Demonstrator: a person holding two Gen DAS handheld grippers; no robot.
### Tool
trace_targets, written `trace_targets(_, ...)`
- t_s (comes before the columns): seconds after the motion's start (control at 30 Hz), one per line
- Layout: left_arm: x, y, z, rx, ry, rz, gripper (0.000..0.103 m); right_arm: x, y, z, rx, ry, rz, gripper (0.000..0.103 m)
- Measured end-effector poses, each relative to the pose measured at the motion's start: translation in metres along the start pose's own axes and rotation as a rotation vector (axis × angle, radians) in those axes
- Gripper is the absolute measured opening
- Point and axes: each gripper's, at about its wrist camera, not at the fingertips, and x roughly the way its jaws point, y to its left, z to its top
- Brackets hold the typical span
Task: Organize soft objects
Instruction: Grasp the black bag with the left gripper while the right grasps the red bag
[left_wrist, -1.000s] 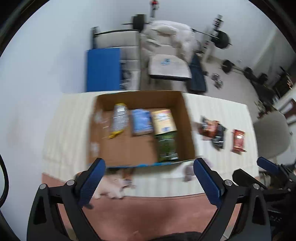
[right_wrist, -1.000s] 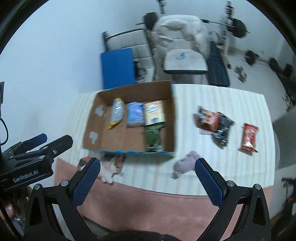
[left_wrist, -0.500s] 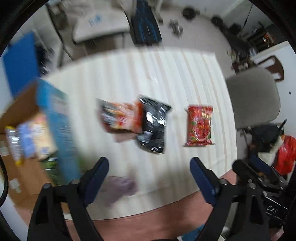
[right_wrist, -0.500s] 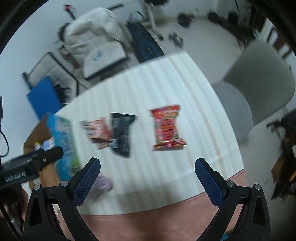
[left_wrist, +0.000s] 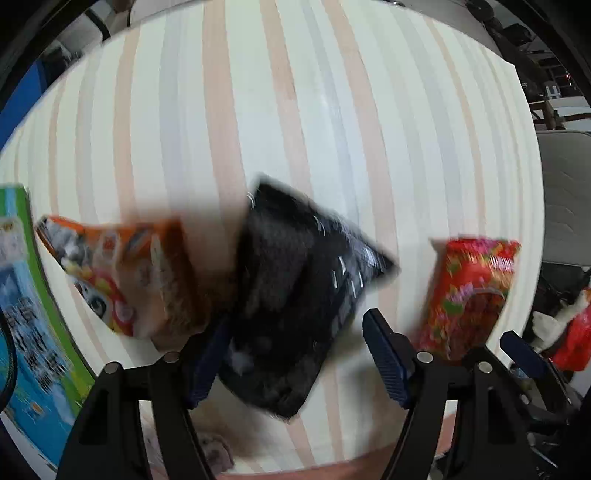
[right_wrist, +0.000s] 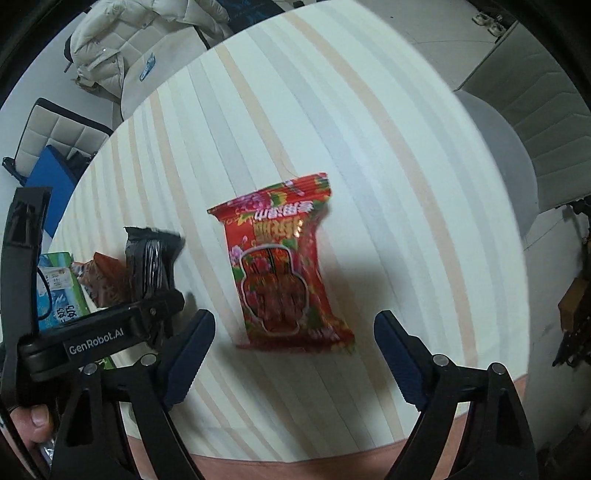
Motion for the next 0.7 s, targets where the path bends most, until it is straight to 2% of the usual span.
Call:
trace_targets(0.03,0.000,0.000,0.002,0.011,-0.005,0.017,0.055,0.004,0.003,0.003,-0.004,0.004,-0.001,0.090)
trace_targets(0.1,-0.001,0.004,0.003,0.006,-0.006,0.005,0.052,0.011,0.009,0.008,-0.012,0.011,-0.012,0.090)
trace_targets(0.23,-0.006,0.008,0.002,0.012,-0.033,0.020,0.048,0.031,0.022,0.016,-0.028,0.035,-0.047,0.088)
trace_targets(0.3,-0.010,0.012,0.001,-0.003,-0.036,0.007,0.046,0.038,0.031,0.017,-0.040,0.051,-0.062,0.067)
trace_targets(0.4,-0.017,0.015,-0.004,-0.020,-0.040,-0.020,0.045,0.047,0.038,0.014,-0.057,0.051,-0.133,0.055)
trace_targets(0.53,-0.033,0.018,-0.021,-0.018,-0.060,-0.062,0.045,0.044,0.039,0.005,-0.060,0.032,-0.131,0.050)
trace_targets(0.7,-0.067,0.017,-0.052,-0.024,-0.117,-0.141,0.045,0.031,0.034,-0.014,-0.041,0.021,-0.075,0.049)
